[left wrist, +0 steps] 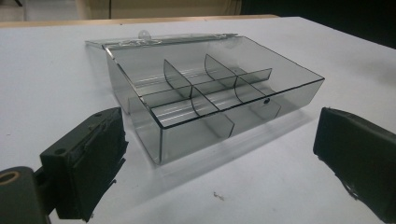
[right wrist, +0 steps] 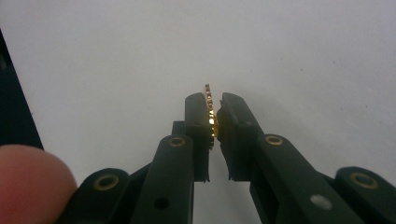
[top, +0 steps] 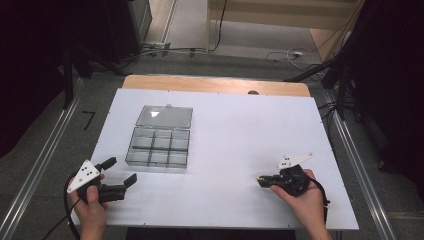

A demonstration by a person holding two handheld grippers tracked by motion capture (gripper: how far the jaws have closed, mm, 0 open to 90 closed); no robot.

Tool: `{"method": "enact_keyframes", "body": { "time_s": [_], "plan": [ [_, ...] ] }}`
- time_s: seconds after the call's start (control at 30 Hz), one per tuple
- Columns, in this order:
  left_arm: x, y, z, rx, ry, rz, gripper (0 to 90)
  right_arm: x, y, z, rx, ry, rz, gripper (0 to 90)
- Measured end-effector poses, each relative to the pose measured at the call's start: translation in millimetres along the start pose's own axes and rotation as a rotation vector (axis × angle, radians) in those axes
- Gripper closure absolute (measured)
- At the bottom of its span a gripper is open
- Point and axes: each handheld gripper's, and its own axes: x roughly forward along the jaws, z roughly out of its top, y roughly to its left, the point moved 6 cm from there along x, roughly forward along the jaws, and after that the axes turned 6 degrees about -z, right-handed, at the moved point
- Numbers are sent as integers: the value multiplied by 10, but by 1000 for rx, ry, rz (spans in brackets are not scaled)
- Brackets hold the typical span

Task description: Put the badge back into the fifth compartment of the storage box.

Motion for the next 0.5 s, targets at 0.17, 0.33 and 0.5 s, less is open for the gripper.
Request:
{"method": "enact_keyframes", "body": {
  "time_s": [0.17, 0.33, 0.5],
  "plan": [
    [-1, 0, 0, -2, 0, 0, 30, 14, 39, 140, -20, -5, 6, 798],
    [-3, 2, 1, -3, -3, -2, 30, 22, 64, 241, -27, -10, 6, 797],
    [-4, 3, 2, -4, -4, -4, 30, 36, 87, 313, -33, -12, 11, 798]
  ]
}}
